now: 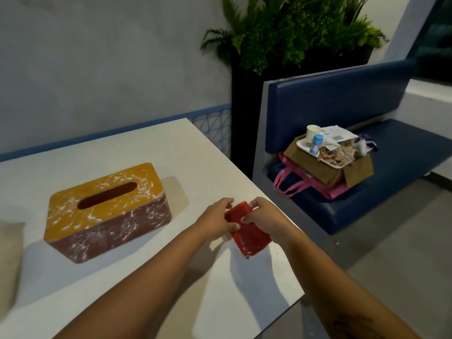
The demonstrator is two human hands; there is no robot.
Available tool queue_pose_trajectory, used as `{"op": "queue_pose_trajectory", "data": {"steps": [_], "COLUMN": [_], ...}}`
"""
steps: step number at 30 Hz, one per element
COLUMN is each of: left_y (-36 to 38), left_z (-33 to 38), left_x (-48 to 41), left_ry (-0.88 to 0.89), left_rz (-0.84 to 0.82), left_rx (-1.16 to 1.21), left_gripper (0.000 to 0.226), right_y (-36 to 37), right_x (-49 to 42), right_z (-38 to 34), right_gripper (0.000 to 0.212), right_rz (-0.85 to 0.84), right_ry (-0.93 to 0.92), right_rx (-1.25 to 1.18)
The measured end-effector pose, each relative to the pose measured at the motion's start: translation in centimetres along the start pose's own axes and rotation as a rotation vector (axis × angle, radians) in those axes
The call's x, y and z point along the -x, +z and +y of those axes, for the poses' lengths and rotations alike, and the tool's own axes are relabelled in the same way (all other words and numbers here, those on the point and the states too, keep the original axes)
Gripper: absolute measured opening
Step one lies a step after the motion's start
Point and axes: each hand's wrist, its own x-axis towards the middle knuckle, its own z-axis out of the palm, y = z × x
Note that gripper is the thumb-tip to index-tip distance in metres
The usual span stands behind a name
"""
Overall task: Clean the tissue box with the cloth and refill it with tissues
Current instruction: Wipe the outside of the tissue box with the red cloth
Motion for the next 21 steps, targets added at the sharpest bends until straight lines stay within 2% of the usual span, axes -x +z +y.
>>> {"op": "queue_pose_trajectory", "data": {"steps": [2,6,9,13,15,17,19,21], "left_y": [-0.8,-2.8,-4.3,-6.6,-7.8,-9.2,-10.5,-11.5], "left_z": [0.0,0.4,1.3,2.1,2.1,2.0,1.8,1.4], "left_x": [0.4,1.5,2.0,2.8,3.5,4.4,5.2,6.0], "left_ry": [0.036,0.071,0.037,-0.047,-0.063,-0.086,-0.129,-0.162], "left_rz": [0.002,0.049,0.151,0.356,0.441,0.527,0.604,0.656], "left_rx": [0.092,0.361,0.515,0.572,0.612,0.629,0.594,0.569], "left_gripper": [0.067,0.021,0.011,0.007,0.005,0.012,0.022,0.023], "right_y": [-0.4,-1.5,-1.1,1.2,2.4,3.7,5.0,6.4], "right_x": [0.3,0.3,-0.3,-1.4,-1.4,-1.4,-1.5,-1.5], "right_z": [-0.6,-2.1,-3.6,-6.2,-7.3,-8.0,-8.5,-9.1], "right_gripper": [0.024,0.024,0.029,0.032,0.032,0.047,0.073,0.092], "right_rz": [-0.057,-0.174,-0.223,-0.046,-0.052,-0.179,-0.267,-0.201], "right_ry": [-0.041,-0.117,-0.184,-0.406,-0.561,-0.650,-0.716,-0.810], "right_rx": [-0.097,-0.328,-0.420,-0.263,-0.181,-0.189,-0.089,0.161]}}
